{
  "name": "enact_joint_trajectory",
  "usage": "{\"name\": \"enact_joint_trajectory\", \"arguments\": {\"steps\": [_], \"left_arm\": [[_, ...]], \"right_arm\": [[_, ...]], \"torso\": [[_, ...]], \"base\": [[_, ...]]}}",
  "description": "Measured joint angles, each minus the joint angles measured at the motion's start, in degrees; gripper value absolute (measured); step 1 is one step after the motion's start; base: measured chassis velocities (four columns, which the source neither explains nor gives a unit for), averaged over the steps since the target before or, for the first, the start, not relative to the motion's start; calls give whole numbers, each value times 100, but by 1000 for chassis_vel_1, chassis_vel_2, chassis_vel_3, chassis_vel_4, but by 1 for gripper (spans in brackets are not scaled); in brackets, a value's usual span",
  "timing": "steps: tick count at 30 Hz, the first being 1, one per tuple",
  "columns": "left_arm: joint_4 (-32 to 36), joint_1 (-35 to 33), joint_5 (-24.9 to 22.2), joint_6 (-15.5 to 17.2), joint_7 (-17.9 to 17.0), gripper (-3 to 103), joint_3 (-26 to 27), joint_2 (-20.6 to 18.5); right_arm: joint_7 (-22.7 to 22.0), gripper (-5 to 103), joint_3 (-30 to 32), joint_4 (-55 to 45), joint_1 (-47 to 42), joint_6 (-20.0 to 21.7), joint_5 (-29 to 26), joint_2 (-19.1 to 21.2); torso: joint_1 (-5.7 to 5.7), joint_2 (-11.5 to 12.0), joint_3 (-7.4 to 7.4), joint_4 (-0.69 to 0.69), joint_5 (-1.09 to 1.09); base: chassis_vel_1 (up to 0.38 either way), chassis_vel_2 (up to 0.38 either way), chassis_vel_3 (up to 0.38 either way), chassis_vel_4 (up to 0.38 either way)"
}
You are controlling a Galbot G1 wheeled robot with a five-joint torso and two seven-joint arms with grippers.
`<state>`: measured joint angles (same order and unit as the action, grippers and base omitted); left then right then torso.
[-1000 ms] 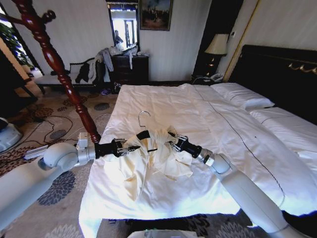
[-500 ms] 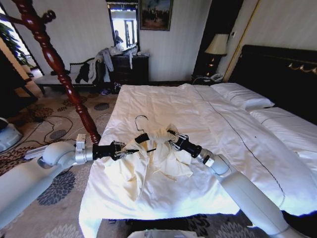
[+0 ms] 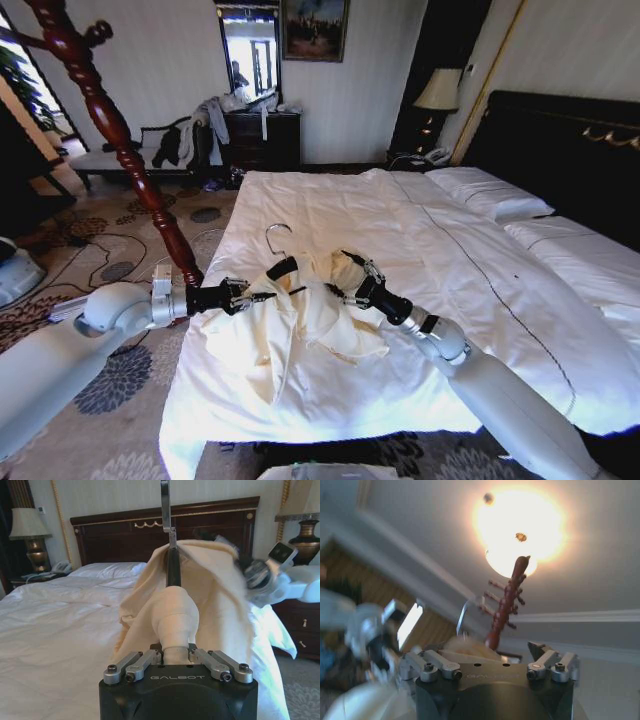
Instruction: Pick up the clothes from the bed and hang them on the clothes hanger.
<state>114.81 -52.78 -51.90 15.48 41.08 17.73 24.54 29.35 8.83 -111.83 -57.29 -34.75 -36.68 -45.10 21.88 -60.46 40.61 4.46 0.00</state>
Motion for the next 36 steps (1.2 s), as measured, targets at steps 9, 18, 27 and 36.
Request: {"name": "enact_joint_trajectory", "arguments": {"steps": [9,18,27,36], "left_arm": [[-5,-9,-44,-16,-24,18,28,-42],[-92,389,-725,18,-935,18,270,-19],[-1013,1765,-2013,678,-2770,18,320,-120],[-2573,3792,-2947,1834,-3456,18,-335,-595]], "right_arm": [[-1386,100,12,-759,120,860,-2004,54],[-3256,100,292,-744,240,1302,-2268,-140],[-3169,100,708,-375,64,1209,-1723,-370],[-3059,100,578,-325,-82,1200,-1437,-450]], "torso": [[0,0,0,0,0],[0,0,0,0,0],[0,0,1,2,0],[0,0,0,-5,1]], "base": [[0,0,0,0],[0,0,0,0],[0,0,0,0],[0,0,0,0]]}}
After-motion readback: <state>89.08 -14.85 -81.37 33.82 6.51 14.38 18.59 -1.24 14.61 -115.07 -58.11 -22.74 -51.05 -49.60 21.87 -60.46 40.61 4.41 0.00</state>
